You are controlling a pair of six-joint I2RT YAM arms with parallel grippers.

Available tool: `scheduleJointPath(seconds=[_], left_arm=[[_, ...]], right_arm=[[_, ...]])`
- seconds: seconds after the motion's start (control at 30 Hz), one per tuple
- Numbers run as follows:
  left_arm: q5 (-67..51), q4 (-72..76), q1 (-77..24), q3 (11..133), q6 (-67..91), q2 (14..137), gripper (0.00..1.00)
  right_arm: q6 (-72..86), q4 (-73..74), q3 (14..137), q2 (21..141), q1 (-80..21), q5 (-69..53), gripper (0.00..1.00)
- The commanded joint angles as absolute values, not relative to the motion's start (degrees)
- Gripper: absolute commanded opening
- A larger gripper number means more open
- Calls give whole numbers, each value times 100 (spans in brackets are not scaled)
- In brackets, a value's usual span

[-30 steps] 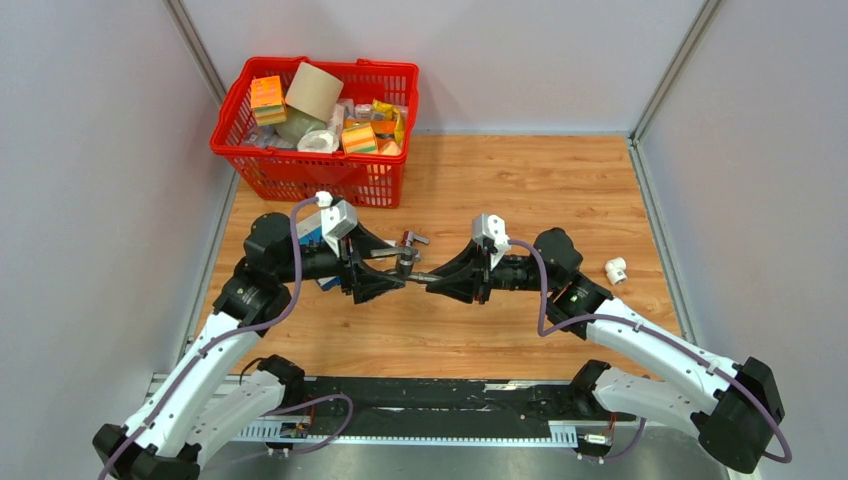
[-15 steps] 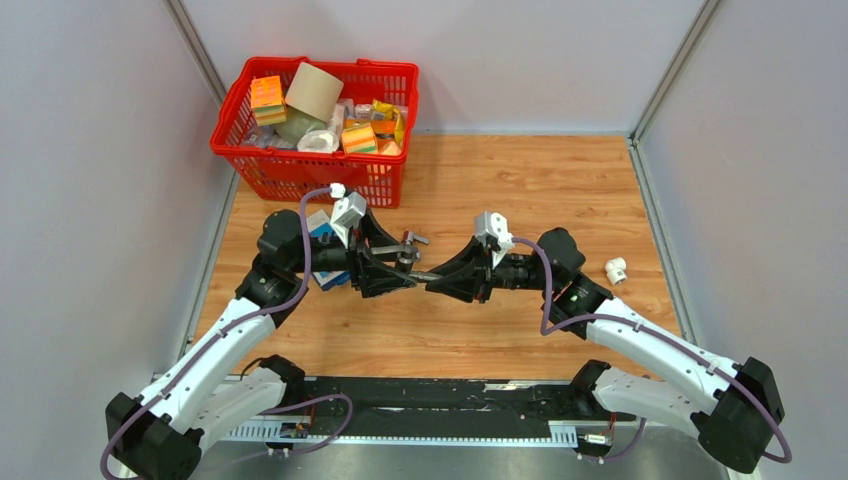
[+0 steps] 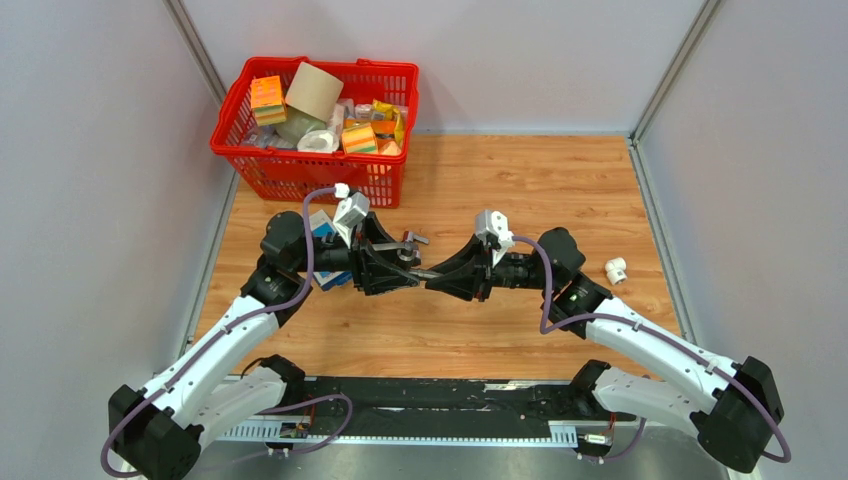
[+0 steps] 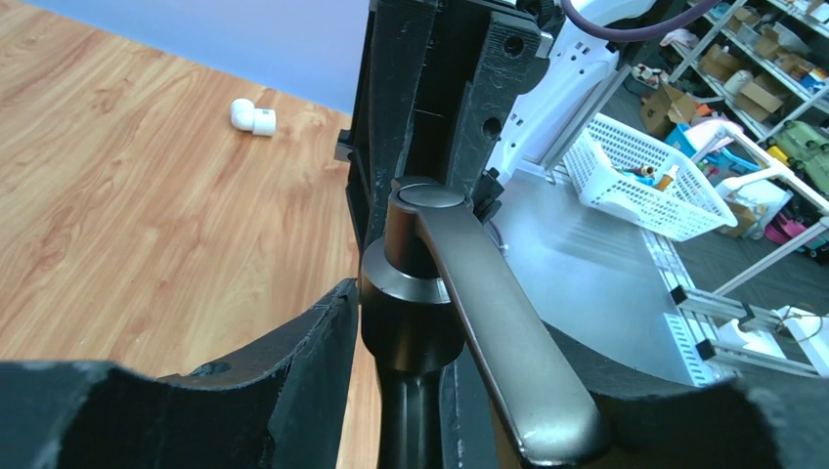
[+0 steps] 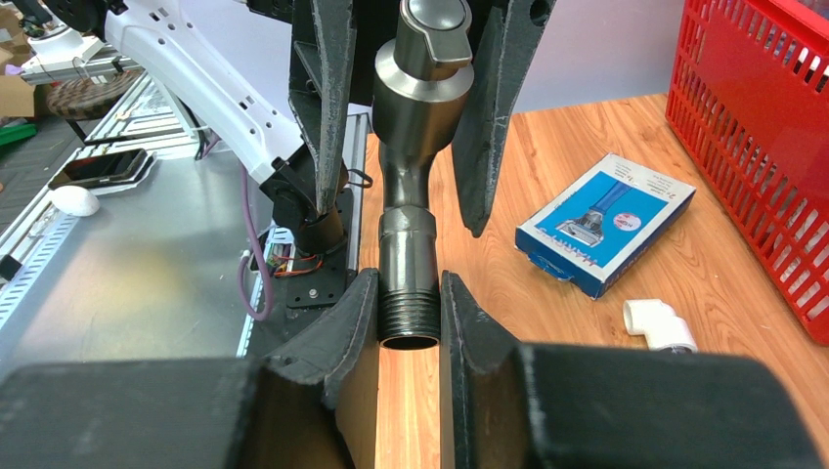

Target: Install the water faucets

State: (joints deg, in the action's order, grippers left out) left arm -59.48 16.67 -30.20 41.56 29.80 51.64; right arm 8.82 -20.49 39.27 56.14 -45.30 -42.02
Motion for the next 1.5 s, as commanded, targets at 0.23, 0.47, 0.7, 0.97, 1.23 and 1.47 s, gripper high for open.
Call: scheduleJointPath(seconds=[0.23, 0.47, 0.7, 0.97, 1.23, 1.47], left_arm=[[-6029, 2074, -3103, 3964, 3023, 5071, 58], [-5924, 2241, -3103, 3867, 3120, 4966, 59], [-5924, 2434, -3120, 3894, 3260, 5010, 55], [-5924, 2505, -3181, 3893, 3287, 5080, 51], [-5933, 2391, -3199, 3902, 3182, 5080, 32], [-5686, 2408, -3199, 3981, 3155, 4983, 20]], right_arm=[[1019, -2610, 4069, 5555, -4526, -4114, 0], [1046, -2663, 4034, 5519, -4526, -4087, 0], [1063, -2698, 4017, 5546, -4526, -4113, 0], [1099, -2795, 3964, 5581, -4526, -4184, 0], [1204, -2874, 3955, 5660, -4526, -4227, 0], [1099, -2672, 3990, 5765, -4526, -4254, 0]])
